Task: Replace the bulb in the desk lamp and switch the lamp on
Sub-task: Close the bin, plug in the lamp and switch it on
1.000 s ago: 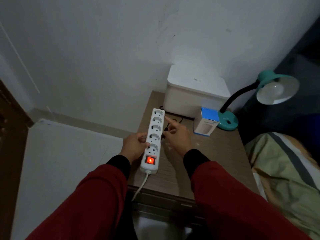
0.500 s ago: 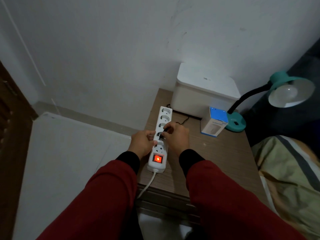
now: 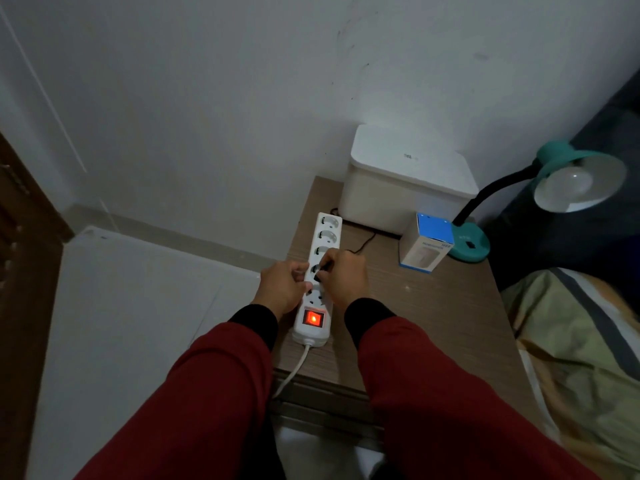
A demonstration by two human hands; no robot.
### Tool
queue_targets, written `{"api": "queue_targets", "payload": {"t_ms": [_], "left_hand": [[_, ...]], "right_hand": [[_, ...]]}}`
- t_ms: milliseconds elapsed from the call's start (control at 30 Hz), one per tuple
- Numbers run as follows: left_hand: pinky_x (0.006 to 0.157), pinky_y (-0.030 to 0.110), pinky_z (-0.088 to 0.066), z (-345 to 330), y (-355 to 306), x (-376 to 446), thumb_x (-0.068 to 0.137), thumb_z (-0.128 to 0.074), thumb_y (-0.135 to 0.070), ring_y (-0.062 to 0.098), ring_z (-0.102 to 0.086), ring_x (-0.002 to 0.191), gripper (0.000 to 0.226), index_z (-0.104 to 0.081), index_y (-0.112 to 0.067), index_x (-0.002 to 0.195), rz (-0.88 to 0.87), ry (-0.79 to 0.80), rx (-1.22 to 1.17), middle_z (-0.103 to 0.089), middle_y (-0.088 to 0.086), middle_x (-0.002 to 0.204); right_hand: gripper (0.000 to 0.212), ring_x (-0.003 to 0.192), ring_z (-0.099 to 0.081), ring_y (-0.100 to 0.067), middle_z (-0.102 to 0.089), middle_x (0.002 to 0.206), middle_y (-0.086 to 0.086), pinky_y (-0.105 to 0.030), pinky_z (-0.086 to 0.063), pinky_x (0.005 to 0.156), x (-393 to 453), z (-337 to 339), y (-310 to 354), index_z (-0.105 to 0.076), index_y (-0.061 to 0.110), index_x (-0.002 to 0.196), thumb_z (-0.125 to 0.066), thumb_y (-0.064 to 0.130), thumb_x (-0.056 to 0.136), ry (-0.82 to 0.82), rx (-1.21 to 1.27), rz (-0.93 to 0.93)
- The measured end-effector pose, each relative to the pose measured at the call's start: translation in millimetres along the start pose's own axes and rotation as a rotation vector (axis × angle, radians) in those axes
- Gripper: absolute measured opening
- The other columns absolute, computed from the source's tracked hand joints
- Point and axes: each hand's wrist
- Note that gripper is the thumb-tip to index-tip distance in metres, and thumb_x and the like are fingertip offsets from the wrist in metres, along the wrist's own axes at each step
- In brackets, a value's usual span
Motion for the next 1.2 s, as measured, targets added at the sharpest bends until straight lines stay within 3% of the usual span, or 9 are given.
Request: {"api": "queue_targets", "payload": {"t_ms": [133, 233, 400, 533, 700, 867, 1200], "left_hand": [[0.100, 0.027, -0.044, -5, -2, 1, 0.088, -0.061, -0.008, 0.022, -0.059, 0.117, 0.047, -0.051, -0.012, 0.133, 0.005, -0.012, 0.015, -0.061, 0.011, 0.128], [0.098, 0.029, -0.045, -3, -6, 3, 0.089, -0.060, -0.011, 0.024, -0.061, 0.114, 0.041, -0.055, -0.013, 0.129, -0.006, 0.023, 0.148, -0.065, 0.011, 0.123], [0.100, 0.032, -0.043, 10, -18, 3, 0.091, -0.053, -0.029, 0.026, -0.056, 0.119, 0.037, -0.060, -0.007, 0.121, 0.005, 0.025, 0.535, -0.062, 0.010, 0.126], [0.092, 0.030, -0.048, 21, -31, 5, 0.086, -0.056, -0.028, 0.028, -0.060, 0.112, 0.036, -0.062, -0.004, 0.111, 0.046, 0.033, 0.680, -0.063, 0.013, 0.121], [0.087, 0.032, -0.051, 27, -58, 1, 0.085, -0.059, -0.019, 0.030, -0.060, 0.111, 0.031, -0.061, -0.002, 0.111, 0.038, -0.047, 0.698, -0.061, 0.016, 0.122], [0.093, 0.033, -0.049, 22, -94, 0, 0.087, -0.060, -0.023, 0.030, -0.057, 0.118, 0.038, -0.058, -0.002, 0.118, -0.048, -0.109, 0.741, -0.058, 0.016, 0.128], [0.090, 0.033, -0.050, -18, -181, 1, 0.082, -0.056, -0.022, 0.031, -0.059, 0.112, 0.042, -0.058, -0.001, 0.118, -0.190, -0.056, 0.824, -0.060, 0.018, 0.122]], "right_hand": [[0.019, 0.103, -0.065, -0.024, -0.071, 0.109, -0.011, -0.033, -0.054, 0.088, 3, 15, -1, -0.070, 0.010, 0.103, -0.064, 0.010, 0.085, 0.131, -0.085, 0.025], [0.033, 0.109, -0.063, -0.025, -0.067, 0.120, -0.011, -0.037, -0.052, 0.094, 0, 24, -5, -0.065, 0.018, 0.119, -0.057, 0.009, 0.089, 0.207, -0.186, 0.083], [0.061, 0.122, -0.050, -0.031, -0.051, 0.136, -0.015, -0.039, -0.043, 0.103, -4, 48, -7, -0.029, 0.025, 0.147, -0.053, 0.016, 0.091, 0.350, -0.345, 0.103], [0.044, 0.123, -0.053, -0.029, -0.054, 0.136, -0.013, -0.036, -0.045, 0.099, -9, 70, -2, -0.046, 0.012, 0.136, -0.052, 0.020, 0.094, 0.417, -0.428, 0.021], [0.042, 0.120, -0.056, -0.030, -0.059, 0.131, -0.014, -0.033, -0.047, 0.093, -4, 87, -4, -0.059, 0.003, 0.122, -0.062, 0.028, 0.089, 0.452, -0.544, -0.046], [0.046, 0.122, -0.054, -0.030, -0.057, 0.133, -0.015, -0.035, -0.047, 0.094, -5, 128, -13, -0.056, 0.002, 0.125, -0.065, 0.028, 0.087, 0.386, -0.501, -0.090], [0.053, 0.122, -0.054, -0.030, -0.055, 0.135, -0.015, -0.035, -0.046, 0.094, -3, 224, -63, -0.051, 0.003, 0.129, -0.063, 0.035, 0.088, 0.259, -0.476, -0.174]]}}
Point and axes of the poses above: each hand's wrist, its own x-axis towards the middle knuckle, its own z-axis out of the back of the hand, y = z × x
